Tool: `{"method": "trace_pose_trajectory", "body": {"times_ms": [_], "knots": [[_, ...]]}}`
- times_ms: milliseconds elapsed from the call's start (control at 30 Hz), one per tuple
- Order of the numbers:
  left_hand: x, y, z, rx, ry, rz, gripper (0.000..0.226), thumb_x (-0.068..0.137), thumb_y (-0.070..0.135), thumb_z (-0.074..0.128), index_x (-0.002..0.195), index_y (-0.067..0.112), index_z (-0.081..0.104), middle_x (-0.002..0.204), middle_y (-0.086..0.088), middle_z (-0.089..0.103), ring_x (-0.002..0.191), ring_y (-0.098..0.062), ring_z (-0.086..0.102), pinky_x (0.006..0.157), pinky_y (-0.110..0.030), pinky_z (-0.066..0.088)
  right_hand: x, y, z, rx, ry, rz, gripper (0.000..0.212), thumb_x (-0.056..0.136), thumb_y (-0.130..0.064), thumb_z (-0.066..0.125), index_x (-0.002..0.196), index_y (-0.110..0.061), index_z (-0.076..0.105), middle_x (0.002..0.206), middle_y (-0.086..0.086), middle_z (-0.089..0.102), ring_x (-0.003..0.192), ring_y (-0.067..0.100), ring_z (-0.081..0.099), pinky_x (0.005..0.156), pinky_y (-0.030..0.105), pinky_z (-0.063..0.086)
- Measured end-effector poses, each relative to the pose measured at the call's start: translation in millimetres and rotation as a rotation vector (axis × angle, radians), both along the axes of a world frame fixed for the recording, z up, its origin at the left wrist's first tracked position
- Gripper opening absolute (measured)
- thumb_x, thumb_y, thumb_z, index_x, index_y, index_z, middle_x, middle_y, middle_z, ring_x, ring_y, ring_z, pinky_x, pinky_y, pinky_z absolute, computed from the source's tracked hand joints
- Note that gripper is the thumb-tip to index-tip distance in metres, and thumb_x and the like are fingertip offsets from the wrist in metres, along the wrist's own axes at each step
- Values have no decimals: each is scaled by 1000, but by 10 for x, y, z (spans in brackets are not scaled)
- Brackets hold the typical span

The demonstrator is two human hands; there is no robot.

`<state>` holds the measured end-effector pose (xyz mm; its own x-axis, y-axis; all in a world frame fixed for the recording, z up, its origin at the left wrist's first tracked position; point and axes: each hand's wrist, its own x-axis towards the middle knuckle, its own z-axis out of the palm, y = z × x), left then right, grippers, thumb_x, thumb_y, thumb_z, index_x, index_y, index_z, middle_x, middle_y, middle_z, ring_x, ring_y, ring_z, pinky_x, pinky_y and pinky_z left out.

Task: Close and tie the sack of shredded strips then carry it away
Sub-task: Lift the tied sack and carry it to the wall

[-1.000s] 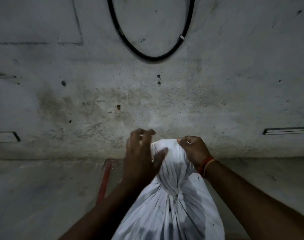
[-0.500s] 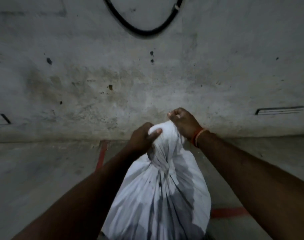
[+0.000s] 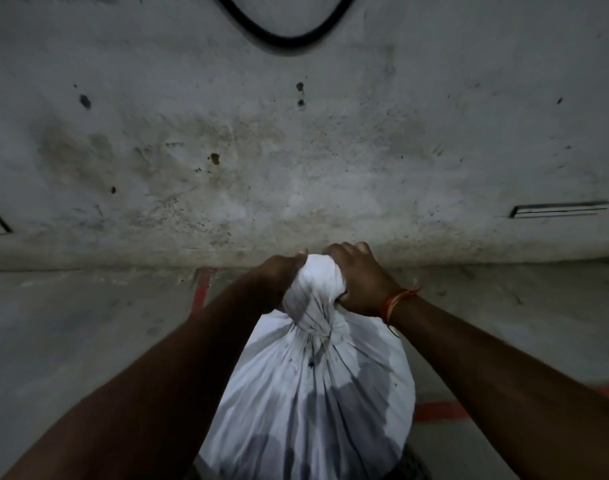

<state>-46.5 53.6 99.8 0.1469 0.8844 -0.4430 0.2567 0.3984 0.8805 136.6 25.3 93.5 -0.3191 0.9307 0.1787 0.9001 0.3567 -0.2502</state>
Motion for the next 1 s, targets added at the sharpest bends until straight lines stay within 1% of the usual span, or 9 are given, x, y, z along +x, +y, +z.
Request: {"method": "trace_pose_trajectory", "body": {"times_ms": [133,200,333,400,467,633,733,867,1000], "knots": [[13,-40,32,-125,-168,-59,47,102,53,40,100,17,70,91,-12,72,74,-27,70,57,-32,58,-24,-19,69,-25,202,-92,22,71,-6,71,92,-12,67,99,13,72,94,33,66,72,21,35],[49,-52,43,148,102,18,55,94,61,48,100,9,66,89,-11,68,69,-23,66,58,-30,55,-19,-5,74,-93,298,-164,21,73,-6,68,73,-24,57,84,10,69,84,31,64,64,21,37],[-1,-416,-118,965,633,-161,82,76,67,65,138,19,40,141,-12,37,120,-24,46,93,-38,46,-39,100,-13,-271,425,-296,26,74,-4,61,96,-12,49,86,7,59,79,27,58,56,27,39],[-15,-558,-251,943,670,-296,92,70,68,70,142,25,34,150,-13,28,130,-29,39,100,-41,44,-75,151,-31,-327,479,-324,27,76,-4,59,99,-11,47,87,7,58,80,27,58,54,27,39],[-14,-519,-383,903,701,-240,84,73,57,76,140,22,40,141,-13,42,126,-31,43,100,-38,40,-120,180,-25,-370,487,-305,22,79,-5,57,100,-9,49,87,8,57,80,27,57,56,28,39],[-29,-232,-397,778,530,-97,47,83,35,78,116,11,55,106,-9,70,94,-28,65,68,-31,42,-94,198,34,-421,580,-362,28,74,2,58,97,-11,49,81,7,57,70,23,56,51,26,41],[-112,-67,-508,661,516,-84,46,87,42,71,115,8,55,101,-13,67,92,-32,64,75,-38,49,-33,123,-32,-305,494,-271,50,76,-14,67,124,-17,51,115,10,59,98,28,62,80,31,51],[-176,95,-708,544,308,-94,26,93,45,60,99,19,62,91,-1,63,89,-23,62,82,-41,51,-17,-2,-235,-195,308,-120,74,77,-51,58,147,-41,36,139,11,40,128,30,46,108,39,41],[-123,155,-751,354,147,-83,35,101,41,51,86,12,65,73,1,60,69,-19,58,59,-31,46,-14,-54,-485,-314,107,-99,101,75,-70,63,155,-42,7,159,11,22,146,36,15,119,48,23]]}}
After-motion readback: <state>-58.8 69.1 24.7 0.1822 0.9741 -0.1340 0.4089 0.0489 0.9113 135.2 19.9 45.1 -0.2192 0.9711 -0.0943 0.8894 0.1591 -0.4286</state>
